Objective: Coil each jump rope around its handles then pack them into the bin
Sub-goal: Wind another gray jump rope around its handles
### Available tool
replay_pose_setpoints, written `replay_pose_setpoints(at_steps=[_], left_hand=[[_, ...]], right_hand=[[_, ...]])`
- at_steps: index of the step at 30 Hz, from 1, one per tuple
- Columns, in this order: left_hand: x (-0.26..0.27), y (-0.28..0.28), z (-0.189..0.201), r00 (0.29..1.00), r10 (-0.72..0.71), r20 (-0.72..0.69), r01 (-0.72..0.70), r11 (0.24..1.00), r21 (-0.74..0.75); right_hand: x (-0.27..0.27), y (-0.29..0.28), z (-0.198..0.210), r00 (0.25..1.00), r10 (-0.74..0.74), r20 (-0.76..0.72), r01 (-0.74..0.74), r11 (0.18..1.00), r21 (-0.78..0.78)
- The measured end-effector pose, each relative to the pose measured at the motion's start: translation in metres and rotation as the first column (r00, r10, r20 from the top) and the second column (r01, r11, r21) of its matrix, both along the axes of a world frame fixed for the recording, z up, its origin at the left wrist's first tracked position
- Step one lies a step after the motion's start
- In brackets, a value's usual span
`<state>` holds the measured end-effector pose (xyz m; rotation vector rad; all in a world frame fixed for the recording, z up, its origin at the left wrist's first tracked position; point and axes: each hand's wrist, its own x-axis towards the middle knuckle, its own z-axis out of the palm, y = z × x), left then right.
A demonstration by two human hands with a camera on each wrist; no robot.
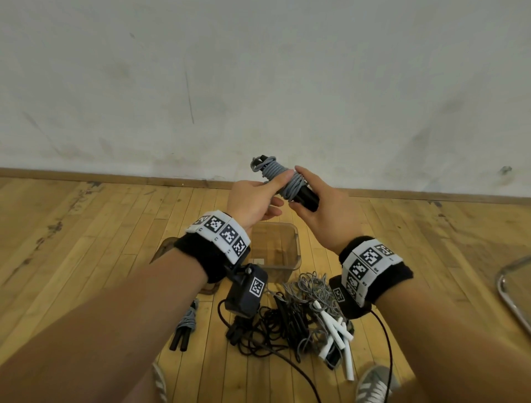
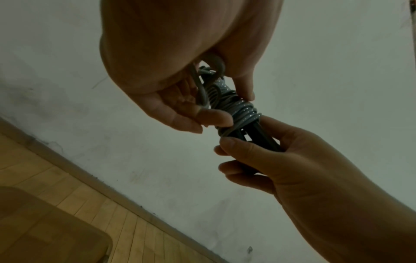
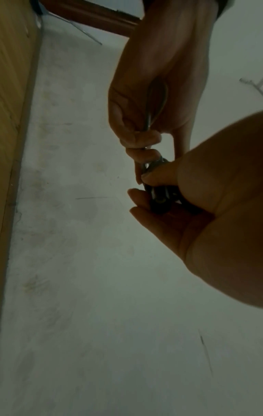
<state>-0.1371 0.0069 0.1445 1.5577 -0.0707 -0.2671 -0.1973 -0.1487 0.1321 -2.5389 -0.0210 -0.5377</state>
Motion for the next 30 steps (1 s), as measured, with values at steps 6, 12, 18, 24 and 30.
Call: replay_pose_setpoints(at_steps=[6,12,18,24,30], left_hand=[[0.005,0.001,0.0,0.997,-0.069,0.021,0.07,0.997,-0.032],[0.001,-0.002,-0.002,0.99,-0.143,-0.014,0.141,0.987,-0.076],[0.0,-0.001,0.0,0.988,-0.151,0.043,0.155,0.982,-0.106],[-0.001,-0.004,-0.002,0.99,-0.109,0.089,0.117,0.988,-0.098],[0.002,-0.004,-0.002,0.975,-0.156,0.157,0.149,0.987,0.056]], right_hand=[[-0.004,-0.002,0.011,0.941,0.309,-0.14,-0.081,0.605,0.792],[-0.004,0.002,0.013,0.939,0.286,-0.19,-0.066,0.693,0.718],[-0.001,0.002,0.017,0.969,0.209,-0.132,-0.033,0.639,0.768],[0.0,0.0,0.017,0.969,0.212,-0.129,-0.014,0.566,0.824],[0.003,-0.003,0.015,0.977,0.167,-0.131,0.012,0.573,0.819]])
